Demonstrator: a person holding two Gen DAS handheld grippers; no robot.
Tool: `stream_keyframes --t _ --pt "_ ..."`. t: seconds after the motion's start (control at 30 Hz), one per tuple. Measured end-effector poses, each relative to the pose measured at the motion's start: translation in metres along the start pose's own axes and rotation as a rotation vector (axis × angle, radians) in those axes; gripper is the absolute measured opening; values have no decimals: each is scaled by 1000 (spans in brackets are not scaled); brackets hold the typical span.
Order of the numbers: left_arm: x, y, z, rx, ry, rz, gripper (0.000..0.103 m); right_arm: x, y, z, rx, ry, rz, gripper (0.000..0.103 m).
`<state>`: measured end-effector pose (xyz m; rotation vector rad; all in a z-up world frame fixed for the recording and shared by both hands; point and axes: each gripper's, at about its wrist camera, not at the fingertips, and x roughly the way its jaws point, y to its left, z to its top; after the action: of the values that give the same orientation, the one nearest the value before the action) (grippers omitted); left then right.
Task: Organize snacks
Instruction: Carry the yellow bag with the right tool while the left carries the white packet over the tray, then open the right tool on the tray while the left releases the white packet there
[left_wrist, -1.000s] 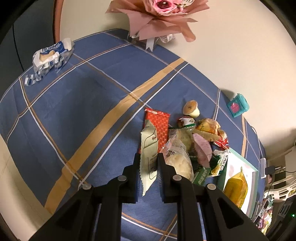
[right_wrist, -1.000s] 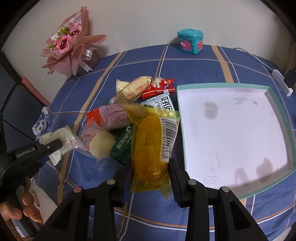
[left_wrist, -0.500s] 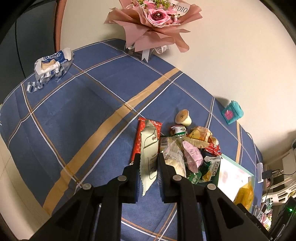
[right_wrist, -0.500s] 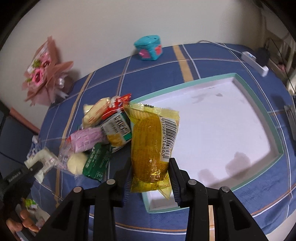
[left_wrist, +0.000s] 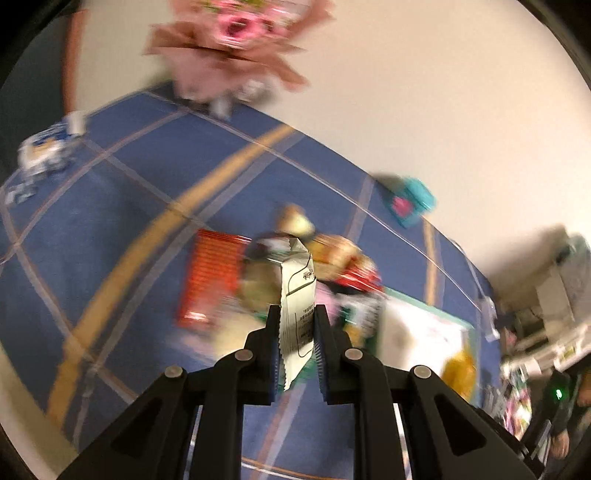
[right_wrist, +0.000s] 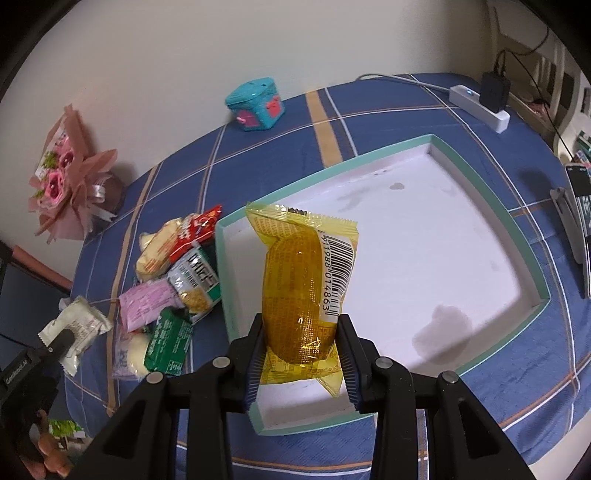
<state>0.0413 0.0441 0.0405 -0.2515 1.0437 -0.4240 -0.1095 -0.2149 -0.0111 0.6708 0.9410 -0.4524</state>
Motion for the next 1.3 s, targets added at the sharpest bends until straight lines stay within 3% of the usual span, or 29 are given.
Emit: stream_keyframes --t 0.27,0.47,1.03,1.07,1.13,1.17,1.23,1.3 --pt "45 -89 -20 190 101 -150 17 10 -28 13 76 1 -34 39" --pt "72 -133 -33 283 141 -214 17 14 -45 25 107 -13 -57 39" --pt "153 -179 -36 295 266 -308 17 39 -94 75 135 -54 -163 39" --pt "155 -180 -35 292 263 -303 19 41 -96 77 138 -54 -165 40" --pt "156 -179 -33 283 271 -299 40 42 -99 79 144 -51 -160 42" --pt "156 -178 -33 277 276 -301 59 43 -100 80 148 -48 -156 45" --pt "153 -177 -31 270 279 -298 62 40 -102 80 159 -50 -150 59" --pt "148 -178 -29 286 272 -271 63 39 -101 80 158 -49 -149 59"
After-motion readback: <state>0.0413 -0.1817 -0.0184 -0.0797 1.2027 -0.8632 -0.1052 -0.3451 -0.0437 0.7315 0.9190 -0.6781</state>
